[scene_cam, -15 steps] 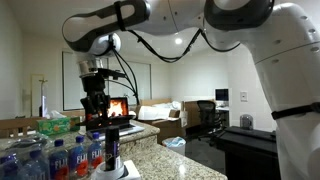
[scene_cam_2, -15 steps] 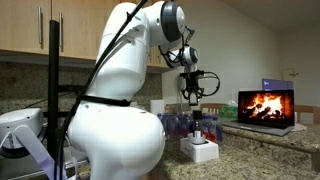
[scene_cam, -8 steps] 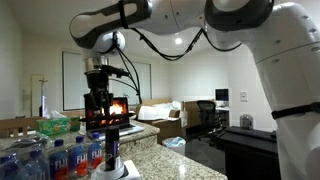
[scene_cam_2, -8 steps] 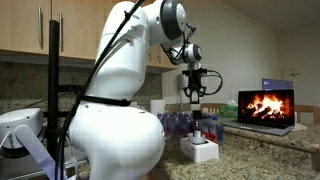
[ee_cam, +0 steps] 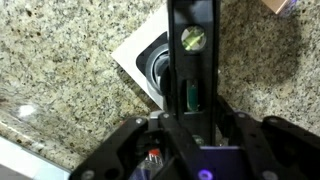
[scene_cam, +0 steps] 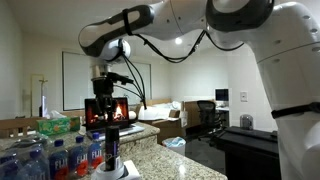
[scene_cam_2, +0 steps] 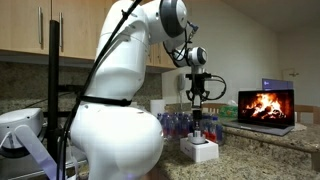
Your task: Pick up the marker, seal tape and remote and put them on the box
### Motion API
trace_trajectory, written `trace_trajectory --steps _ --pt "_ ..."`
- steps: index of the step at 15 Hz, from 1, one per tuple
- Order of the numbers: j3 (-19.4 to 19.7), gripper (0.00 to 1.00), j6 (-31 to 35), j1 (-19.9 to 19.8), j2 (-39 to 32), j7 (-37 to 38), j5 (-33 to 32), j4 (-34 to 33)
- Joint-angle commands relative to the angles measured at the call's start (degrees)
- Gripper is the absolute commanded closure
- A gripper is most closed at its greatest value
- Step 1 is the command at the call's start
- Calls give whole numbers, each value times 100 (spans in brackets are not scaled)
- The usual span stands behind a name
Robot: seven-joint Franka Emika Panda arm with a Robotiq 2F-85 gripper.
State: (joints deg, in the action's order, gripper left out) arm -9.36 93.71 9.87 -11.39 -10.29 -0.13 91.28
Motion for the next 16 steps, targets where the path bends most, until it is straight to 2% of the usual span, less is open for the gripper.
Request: trace_trajectory --steps 1,9,16 --pt "-20 83 534 13 353 48 -73 621" --pt "13 83 1072 -68 813 -101 103 1236" --pt "54 83 1181 -61 881 -148 41 1287"
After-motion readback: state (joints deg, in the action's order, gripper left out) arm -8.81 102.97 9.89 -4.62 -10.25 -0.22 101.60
